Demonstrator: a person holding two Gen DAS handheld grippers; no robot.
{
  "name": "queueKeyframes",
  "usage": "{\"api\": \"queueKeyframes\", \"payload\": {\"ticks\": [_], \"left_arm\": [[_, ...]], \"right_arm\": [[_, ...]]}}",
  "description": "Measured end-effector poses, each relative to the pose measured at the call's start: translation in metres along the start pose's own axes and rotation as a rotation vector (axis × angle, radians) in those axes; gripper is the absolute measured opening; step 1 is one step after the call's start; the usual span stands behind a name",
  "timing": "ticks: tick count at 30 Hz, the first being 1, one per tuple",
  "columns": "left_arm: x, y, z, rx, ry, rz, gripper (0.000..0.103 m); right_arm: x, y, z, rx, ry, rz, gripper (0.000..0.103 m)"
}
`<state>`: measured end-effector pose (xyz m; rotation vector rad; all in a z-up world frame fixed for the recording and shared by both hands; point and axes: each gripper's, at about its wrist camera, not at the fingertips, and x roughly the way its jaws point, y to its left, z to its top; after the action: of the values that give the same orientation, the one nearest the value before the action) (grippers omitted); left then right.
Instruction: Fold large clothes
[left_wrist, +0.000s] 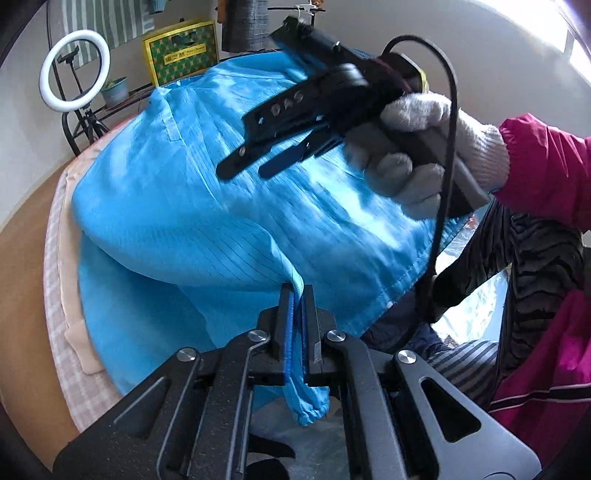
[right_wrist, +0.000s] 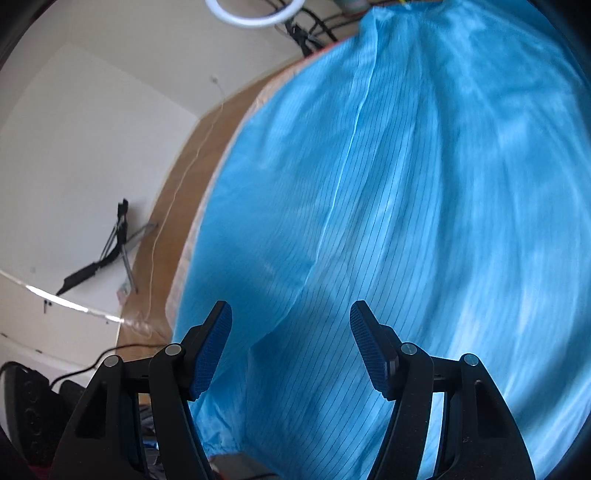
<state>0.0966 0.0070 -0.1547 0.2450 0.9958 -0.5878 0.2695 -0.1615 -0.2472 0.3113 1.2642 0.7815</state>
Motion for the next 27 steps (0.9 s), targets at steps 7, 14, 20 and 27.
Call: {"api": "queueKeyframes", "payload": {"ticks": [7,14,20,27], "left_arm": [[-0.034,0.037,-0.02,-0.249,-0.09,-0.132,0.053],[-0.061,0.111,-0.073,-0.577,-0.146,-0.015,0.053],[-0.036,0.111,-0.069,-0.561,-0.074,0.03,0.049],[0.006,0.092,-0.046,-0.485,0.017,-0.005,0.041]], "right_arm": [[0.004,0.0,-0.012,0.01,0.042,0.002,0.066],[0.02,0.016,-0.05,0.035,0.164,0.163,0.066],[0.024,0.056,-0.068,-0.013,0.189,0.222,0.066],[0.023,0.028,-0.058,0.018,0.122,0.092,0.002]]}}
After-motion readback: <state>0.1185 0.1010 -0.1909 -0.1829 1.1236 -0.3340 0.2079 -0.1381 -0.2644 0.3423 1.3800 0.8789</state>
